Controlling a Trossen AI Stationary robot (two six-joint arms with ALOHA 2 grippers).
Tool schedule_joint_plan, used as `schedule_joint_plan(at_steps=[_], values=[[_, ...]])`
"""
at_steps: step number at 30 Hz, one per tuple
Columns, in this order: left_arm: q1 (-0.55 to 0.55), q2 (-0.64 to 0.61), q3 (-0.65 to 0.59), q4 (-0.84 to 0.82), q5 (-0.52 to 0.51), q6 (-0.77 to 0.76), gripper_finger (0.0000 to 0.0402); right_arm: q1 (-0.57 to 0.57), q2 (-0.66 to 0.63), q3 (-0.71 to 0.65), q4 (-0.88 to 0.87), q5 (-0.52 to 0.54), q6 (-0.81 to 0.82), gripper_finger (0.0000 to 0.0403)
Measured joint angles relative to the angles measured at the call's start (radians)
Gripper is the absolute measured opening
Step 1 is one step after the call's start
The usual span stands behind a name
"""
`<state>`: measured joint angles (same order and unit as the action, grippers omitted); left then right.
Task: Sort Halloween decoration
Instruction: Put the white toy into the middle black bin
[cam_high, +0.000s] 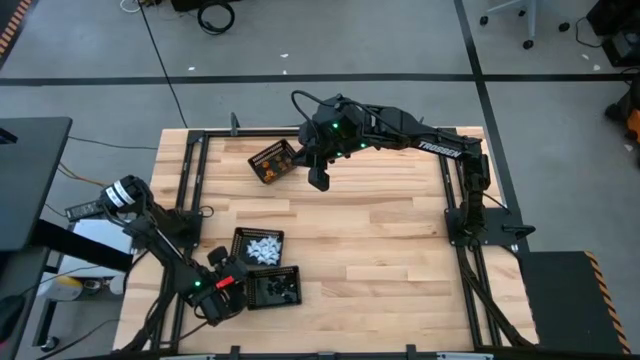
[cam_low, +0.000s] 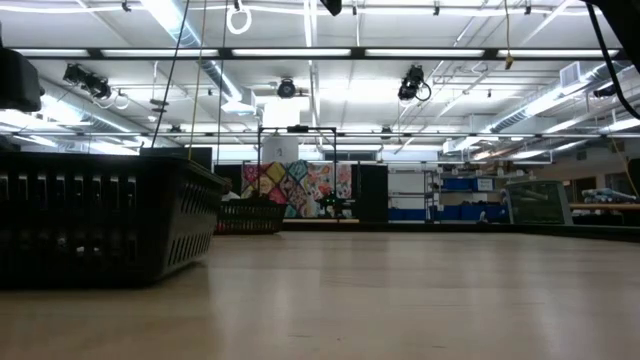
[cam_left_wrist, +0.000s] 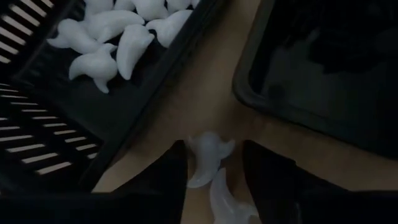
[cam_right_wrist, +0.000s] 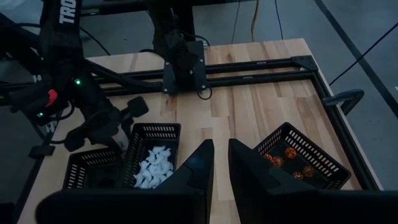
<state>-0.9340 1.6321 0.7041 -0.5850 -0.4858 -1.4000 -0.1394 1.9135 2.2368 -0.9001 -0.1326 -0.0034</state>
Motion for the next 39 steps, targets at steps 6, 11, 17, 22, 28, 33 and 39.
schedule_joint_plan(at_steps=[6, 11, 17, 22, 28, 33, 39], values=[[0.005, 0.001, 0.0, 0.014, 0.027, 0.004, 0.0102, 0.0, 0.0, 0.0, 0.0, 0.0, 0.0, 0.0054], [0.005, 0.0, 0.0, 0.018, 0.036, 0.004, 0.0064, 0.0, 0.0, 0.0, 0.0, 0.0, 0.0, 0.0054], [0.013, -0.032, -0.003, -0.015, 0.068, 0.002, 0.0045, 0.0, 0.0, 0.0, 0.001, 0.0, 0.0, 0.0054], [0.027, -0.07, -0.008, -0.085, 0.089, -0.003, 0.0043, -0.001, 0.0, 0.0, 0.001, 0.0, 0.0, 0.0054], [0.029, -0.116, -0.011, -0.137, 0.095, -0.002, 0.0041, -0.001, 0.0, 0.0, 0.001, 0.0, 0.0, 0.0054], [0.029, -0.17, -0.01, -0.13, 0.086, -0.003, 0.0041, -0.001, 0.0, 0.0, 0.001, 0.0, -0.005, 0.0054], [0.028, -0.268, -0.009, -0.128, 0.075, 0.002, 0.0041, -0.001, 0.0, 0.0, 0.001, 0.001, -0.016, 0.0054]])
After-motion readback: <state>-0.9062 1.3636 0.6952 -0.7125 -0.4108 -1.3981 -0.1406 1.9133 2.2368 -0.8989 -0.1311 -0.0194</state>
